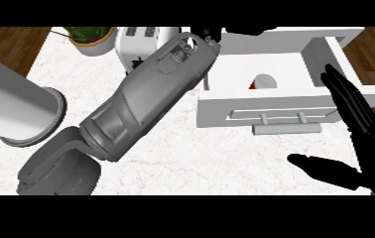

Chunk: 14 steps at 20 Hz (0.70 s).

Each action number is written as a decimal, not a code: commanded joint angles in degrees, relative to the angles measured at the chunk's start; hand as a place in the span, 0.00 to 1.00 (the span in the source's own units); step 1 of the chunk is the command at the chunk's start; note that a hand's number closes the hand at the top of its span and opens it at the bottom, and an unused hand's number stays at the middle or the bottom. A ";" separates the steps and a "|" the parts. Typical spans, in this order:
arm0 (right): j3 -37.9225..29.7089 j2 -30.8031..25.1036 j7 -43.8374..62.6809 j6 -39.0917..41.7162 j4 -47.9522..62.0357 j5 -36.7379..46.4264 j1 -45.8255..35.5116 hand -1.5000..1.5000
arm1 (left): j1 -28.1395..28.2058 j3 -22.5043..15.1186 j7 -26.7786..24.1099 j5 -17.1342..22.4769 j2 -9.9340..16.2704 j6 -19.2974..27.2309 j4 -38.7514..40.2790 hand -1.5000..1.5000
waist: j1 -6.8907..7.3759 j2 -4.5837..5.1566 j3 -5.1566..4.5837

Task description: Pick up the can, place it into the drawer and close the drawer

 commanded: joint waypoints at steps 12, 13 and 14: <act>3.87 5.15 -3.57 -18.73 31.45 19.53 -10.14 0.00 | 4.10 -0.43 8.20 -4.32 6.37 0.41 -10.69 0.00 | 3.46 -0.82 0.02; 4.12 5.19 -3.91 -19.15 30.96 19.47 -7.91 0.00 | 3.69 -1.09 11.82 -4.70 9.47 -0.44 -13.32 0.00 | 3.61 -1.09 0.01; 3.73 6.37 -3.13 -21.15 34.98 20.91 -11.10 0.00 | 3.26 -0.56 13.29 -4.11 11.01 -2.22 -13.29 0.00 | 4.02 -0.96 0.02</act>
